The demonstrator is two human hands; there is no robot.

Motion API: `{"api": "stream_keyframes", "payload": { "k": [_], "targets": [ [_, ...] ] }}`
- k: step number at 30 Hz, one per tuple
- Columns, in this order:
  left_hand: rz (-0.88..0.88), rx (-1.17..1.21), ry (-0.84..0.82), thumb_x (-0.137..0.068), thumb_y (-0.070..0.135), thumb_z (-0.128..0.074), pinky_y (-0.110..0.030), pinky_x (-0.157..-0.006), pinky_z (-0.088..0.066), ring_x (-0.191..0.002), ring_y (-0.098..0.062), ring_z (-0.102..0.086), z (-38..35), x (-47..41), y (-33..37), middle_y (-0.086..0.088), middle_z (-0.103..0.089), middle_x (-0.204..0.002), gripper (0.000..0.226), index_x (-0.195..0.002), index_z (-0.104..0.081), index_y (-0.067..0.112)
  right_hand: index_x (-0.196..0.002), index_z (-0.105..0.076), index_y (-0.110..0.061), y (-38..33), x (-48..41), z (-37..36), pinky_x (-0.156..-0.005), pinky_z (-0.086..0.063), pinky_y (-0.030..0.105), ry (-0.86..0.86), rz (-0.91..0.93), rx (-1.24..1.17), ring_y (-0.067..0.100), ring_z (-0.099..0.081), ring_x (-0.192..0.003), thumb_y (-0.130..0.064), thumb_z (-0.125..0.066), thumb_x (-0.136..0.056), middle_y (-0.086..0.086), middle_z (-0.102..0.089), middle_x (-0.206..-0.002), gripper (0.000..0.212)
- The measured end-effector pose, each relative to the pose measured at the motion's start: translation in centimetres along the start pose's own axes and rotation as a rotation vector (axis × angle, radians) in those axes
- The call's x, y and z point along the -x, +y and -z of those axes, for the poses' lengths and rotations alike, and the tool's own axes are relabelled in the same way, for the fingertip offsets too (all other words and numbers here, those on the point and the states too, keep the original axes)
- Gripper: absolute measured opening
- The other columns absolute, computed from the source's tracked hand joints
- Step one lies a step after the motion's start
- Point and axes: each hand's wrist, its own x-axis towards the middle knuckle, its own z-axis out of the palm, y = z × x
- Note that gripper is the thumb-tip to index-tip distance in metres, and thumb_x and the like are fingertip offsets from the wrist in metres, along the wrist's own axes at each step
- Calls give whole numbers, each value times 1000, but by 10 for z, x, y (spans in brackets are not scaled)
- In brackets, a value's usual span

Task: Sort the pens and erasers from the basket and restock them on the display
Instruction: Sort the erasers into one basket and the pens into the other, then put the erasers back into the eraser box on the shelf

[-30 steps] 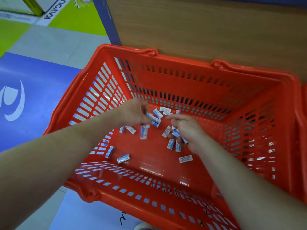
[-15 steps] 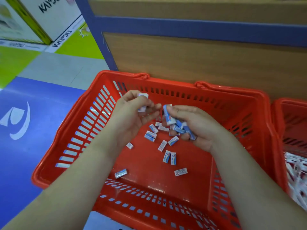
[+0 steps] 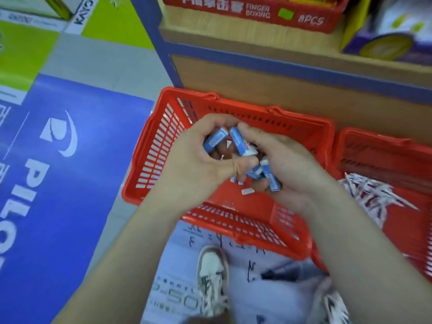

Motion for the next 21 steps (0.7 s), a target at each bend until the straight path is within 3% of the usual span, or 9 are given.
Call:
{"api": "stream_keyframes", "payload": {
  "k": [5,10,13,18,21],
  "targets": [
    [97,312,-133,-72,5,-69,-9,-54,-44,-51,-1,-58,9,34,118,12,-62,-60,39,-109,-57,4,-84,-68,-9,-80,95,-15,-35,-22,15,-20,-37,-39,14,-48,-41,-47,-61,-75,9,-54,-54,39],
    [214,548,-259,-70,6,-75,-27,-70,-48,-78,-20,-59,7,48,223,-6,-64,-89,45,-113,-66,18,-68,-61,-17,-170,192,-18,-36,-21,14,41,18,-67,11,-48,-42,-22,-64,-73,1,-55,-53,8],
    [229,533,-223,-68,22,-70,-23,-61,-46,-70,-12,-54,-9,51,285,4,-62,-80,35,-103,-70,24,-67,-59,-17,-216,240,-12,-40,-22,16,111,92,-119,12,-49,-44,-21,-68,-66,0,-56,-53,10],
    [126,415,-167,-68,5,-76,-15,-54,-45,-57,-2,-54,-48,46,374,8,-63,-67,25,-86,-61,15,-65,-67,-18,-266,300,12,-60,-33,36,266,225,-44,14,-53,-51,-37,-74,-71,3,-59,-58,21],
    [119,382,-162,-66,7,-81,-17,-55,-47,-59,-6,-57,-69,40,410,4,-66,-68,23,-80,-65,15,-71,-69,-17,-289,328,36,-52,-33,28,317,257,23,14,-52,-50,-47,-69,-64,1,-57,-57,31]
  ]
}}
